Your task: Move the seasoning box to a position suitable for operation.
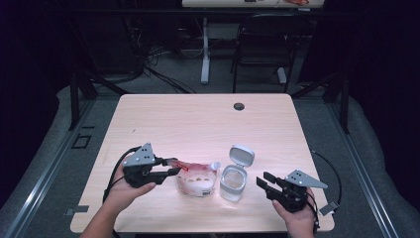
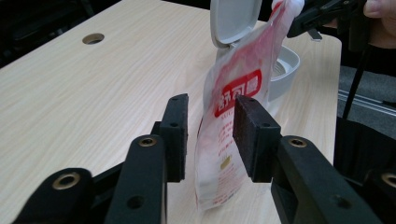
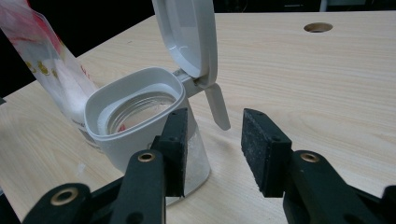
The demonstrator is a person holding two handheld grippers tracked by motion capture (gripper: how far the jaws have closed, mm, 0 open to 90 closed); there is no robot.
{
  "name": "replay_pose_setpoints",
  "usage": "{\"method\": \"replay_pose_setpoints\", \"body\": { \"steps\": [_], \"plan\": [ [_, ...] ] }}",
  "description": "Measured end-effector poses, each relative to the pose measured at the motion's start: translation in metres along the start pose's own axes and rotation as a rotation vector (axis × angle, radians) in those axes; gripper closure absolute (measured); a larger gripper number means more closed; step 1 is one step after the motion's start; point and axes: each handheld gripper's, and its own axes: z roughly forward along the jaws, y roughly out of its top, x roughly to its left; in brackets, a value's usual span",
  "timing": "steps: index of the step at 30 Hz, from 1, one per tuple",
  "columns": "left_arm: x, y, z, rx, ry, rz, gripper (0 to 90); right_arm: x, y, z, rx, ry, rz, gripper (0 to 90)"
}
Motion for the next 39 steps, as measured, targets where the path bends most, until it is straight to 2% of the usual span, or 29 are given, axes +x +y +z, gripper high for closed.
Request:
{"method": "replay_pose_setpoints", "body": {
  "steps": [15,22,28,30,35,39],
  "plan": [
    [0.001,-0.027,0.008,0.020,0.017,-0.058,54.2,0.000,0.001,-0.001,0.005,-0.015,-0.026,59.6],
    [0.001,-0.036,0.008,0.019,0.034,-0.066,53.9,0.002,0.005,-0.003,-0.004,-0.019,-0.043,58.9],
    [0.001,-0.043,0.006,0.014,0.047,-0.062,54.1,0.005,0.015,-0.008,-0.013,-0.024,-0.064,54.4],
    [0.001,-0.045,0.006,0.003,0.040,-0.074,54.1,0.005,0.017,-0.009,-0.019,-0.020,-0.057,53.3],
    [0.001,-0.048,0.005,0.005,0.036,-0.094,54.5,0.007,0.025,-0.013,-0.042,-0.045,-0.072,50.9],
    [0.002,-0.052,0.006,0.008,0.039,-0.108,55.6,0.009,0.031,-0.015,-0.044,-0.037,-0.077,49.9]
  ]
}}
